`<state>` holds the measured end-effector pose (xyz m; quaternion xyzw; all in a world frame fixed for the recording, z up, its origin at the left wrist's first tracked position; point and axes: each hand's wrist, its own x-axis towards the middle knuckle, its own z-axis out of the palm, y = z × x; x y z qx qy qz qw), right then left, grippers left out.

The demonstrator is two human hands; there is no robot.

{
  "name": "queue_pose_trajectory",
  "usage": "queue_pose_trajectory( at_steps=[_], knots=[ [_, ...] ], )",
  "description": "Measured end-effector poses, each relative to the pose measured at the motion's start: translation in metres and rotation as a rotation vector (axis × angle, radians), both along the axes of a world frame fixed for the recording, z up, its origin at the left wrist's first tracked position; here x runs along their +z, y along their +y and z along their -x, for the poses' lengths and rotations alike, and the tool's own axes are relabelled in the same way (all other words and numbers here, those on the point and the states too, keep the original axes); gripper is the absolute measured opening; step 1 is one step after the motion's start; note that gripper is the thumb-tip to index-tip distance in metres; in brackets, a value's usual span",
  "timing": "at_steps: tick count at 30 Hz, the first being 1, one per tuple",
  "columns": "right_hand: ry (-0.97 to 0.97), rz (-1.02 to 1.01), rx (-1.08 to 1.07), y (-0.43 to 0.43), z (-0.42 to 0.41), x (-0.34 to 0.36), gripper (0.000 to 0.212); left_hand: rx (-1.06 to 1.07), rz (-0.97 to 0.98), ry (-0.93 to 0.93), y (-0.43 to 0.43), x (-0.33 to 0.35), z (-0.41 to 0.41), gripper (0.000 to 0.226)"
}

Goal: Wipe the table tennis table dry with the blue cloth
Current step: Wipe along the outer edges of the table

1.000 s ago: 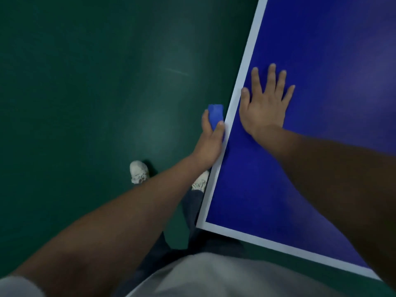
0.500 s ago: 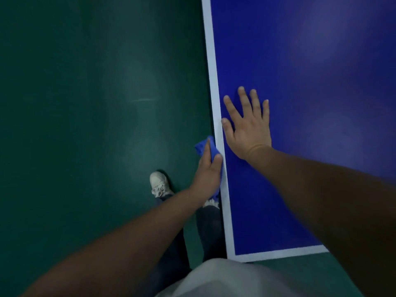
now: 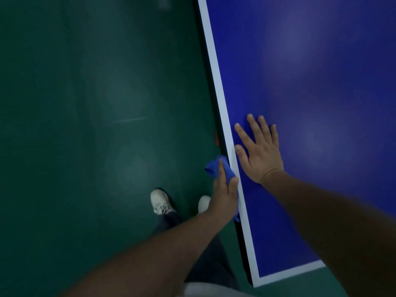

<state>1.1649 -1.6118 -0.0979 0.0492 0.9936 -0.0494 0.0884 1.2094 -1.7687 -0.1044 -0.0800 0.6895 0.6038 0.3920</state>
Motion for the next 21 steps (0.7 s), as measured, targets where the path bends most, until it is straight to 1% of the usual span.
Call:
queue_pose_trajectory(
  at_steps=[3, 5, 11, 15, 21],
  knots=[
    [-0.006, -0.004, -0.005, 0.000, 0.001, 0.001, 0.057, -0.059, -0.003, -0.060, 0.000, -0.004, 0.007, 0.065],
    [-0.006, -0.002, 0.002, 0.000, 0.002, 0.000, 0.057, -0.074, -0.013, -0.044, 0.001, -0.002, 0.027, 0.066],
    [-0.004, 0.004, -0.003, -0.001, 0.001, 0.001, 0.057, 0.024, 0.112, -0.057, 0.029, 0.015, 0.133, 0.061],
    [-0.013, 0.022, -0.011, -0.001, 0.002, 0.003, 0.056, 0.019, 0.164, -0.052, 0.036, 0.019, 0.187, 0.059],
    [-0.057, 0.018, -0.018, -0.002, 0.001, 0.007, 0.056, -0.010, 0.139, 0.003, 0.031, 0.016, 0.196, 0.060]
  ],
)
